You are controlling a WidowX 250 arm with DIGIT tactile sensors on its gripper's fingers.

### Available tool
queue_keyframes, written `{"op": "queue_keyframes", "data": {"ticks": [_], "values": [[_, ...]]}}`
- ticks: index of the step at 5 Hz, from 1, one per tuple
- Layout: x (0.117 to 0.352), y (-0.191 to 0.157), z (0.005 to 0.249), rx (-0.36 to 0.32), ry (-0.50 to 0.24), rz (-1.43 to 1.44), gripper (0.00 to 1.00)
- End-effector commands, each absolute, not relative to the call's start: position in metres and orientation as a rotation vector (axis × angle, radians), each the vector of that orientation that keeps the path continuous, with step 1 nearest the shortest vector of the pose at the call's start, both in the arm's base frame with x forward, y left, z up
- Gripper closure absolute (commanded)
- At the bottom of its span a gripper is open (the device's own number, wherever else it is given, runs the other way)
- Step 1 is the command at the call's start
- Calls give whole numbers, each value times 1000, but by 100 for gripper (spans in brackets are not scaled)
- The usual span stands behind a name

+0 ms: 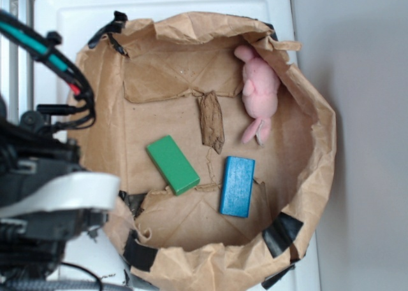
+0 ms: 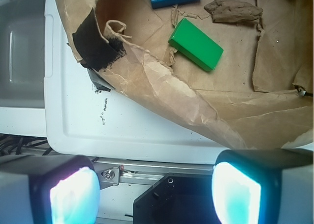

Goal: Grab the blue block.

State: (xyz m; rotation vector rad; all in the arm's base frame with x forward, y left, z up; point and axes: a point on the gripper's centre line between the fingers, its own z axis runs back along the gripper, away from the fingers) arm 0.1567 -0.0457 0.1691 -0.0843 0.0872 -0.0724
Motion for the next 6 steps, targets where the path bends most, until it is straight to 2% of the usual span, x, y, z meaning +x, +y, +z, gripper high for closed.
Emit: {"op": "queue_keyframes", "data": {"ticks": [1,2,3,4,5,6], "values": [[190,-41,170,-168,10,-104,0],[233,-40,166,-179,-1,-51,0],[260,-42,163,-189,0,-62,0],[273,-40,168,-239,11,-301,0],[269,-25,167,-251,-38,-559,0],[269,-25,167,-251,-38,-559,0]]}}
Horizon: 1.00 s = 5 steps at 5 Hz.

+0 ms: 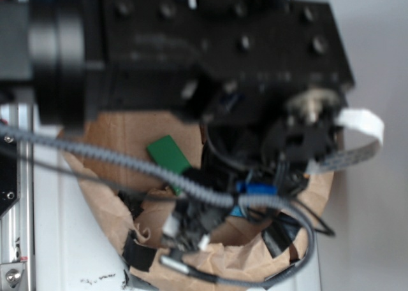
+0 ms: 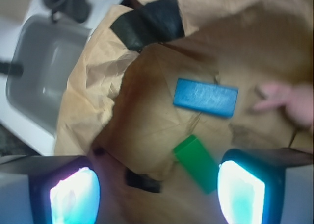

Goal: Grab the blue block.

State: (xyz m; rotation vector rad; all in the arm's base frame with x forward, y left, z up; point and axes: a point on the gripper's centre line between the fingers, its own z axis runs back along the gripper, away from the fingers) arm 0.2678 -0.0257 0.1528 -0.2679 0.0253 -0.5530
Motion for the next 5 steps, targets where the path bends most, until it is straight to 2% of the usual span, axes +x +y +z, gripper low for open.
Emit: {"op": "queue_keyframes", "data": {"ticks": [1,2,3,4,5], "values": [[269,-25,167,-251,-38,-559,0],[275,-38,139,-259,-45,-732,0],[281,-42,120,-291,-91,-798,0],[292,-42,107,-308,-107,-841,0],[309,-36,96,-293,-91,-786,0]]}}
